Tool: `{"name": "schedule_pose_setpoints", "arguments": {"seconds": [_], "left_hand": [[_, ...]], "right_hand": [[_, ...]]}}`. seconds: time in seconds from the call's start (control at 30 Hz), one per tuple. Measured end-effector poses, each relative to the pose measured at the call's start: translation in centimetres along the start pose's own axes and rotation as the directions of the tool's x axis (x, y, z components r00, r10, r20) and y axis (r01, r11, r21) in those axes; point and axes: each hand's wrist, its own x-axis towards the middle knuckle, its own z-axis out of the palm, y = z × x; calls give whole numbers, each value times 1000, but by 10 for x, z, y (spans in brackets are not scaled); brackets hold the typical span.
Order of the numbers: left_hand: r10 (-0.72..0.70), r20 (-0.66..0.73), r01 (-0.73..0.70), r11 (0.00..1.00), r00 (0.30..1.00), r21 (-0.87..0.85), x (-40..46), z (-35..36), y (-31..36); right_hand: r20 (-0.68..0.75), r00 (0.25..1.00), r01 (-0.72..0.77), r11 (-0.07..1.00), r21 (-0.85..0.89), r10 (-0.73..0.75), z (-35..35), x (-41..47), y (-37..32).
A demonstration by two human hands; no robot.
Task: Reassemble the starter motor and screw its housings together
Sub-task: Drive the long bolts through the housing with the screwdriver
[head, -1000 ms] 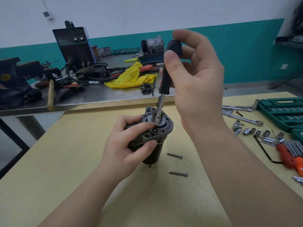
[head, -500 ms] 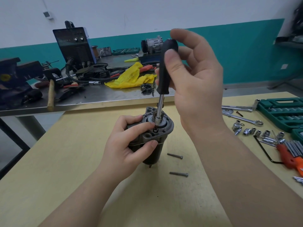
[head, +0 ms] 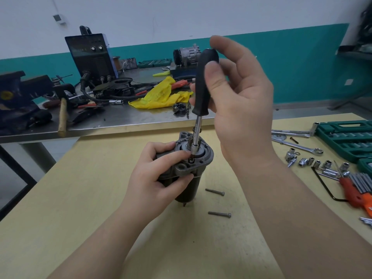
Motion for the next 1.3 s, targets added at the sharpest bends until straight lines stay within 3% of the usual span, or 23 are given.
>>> {"name": "schedule_pose_setpoints", "arguments": {"seconds": [0.17, 0.4, 0.63, 0.83, 1.13, 1.3], "left_hand": [[-1, -12, 1, 1000, 1000, 4, -1, 0, -2], [24, -14, -24, 1000, 1000, -1, -1, 1, -4], [29, -19, -29, 1000, 999, -10, -1, 2, -7], [27, -21, -27, 999, 999, -23, -1, 2, -6], [14, -11, -14, 1000, 1000, 10, -2, 0, -4], [28, 4, -28, 999, 1000, 27, -1, 1, -7]], "right_hand": [[-13, 999, 32, 995, -91, -33, 1, 2, 2], [19, 997, -79, 995, 66, 78, -2, -1, 0], [-10, 1000, 14, 995, -101, -15, 2, 2, 2], [-23, 995, -95, 990, 101, 98, -3, 0, 0], [-48, 999, -13, 999, -35, 11, 2, 1, 0], [-39, 997, -66, 994, 92, 70, 0, -3, -1]]}}
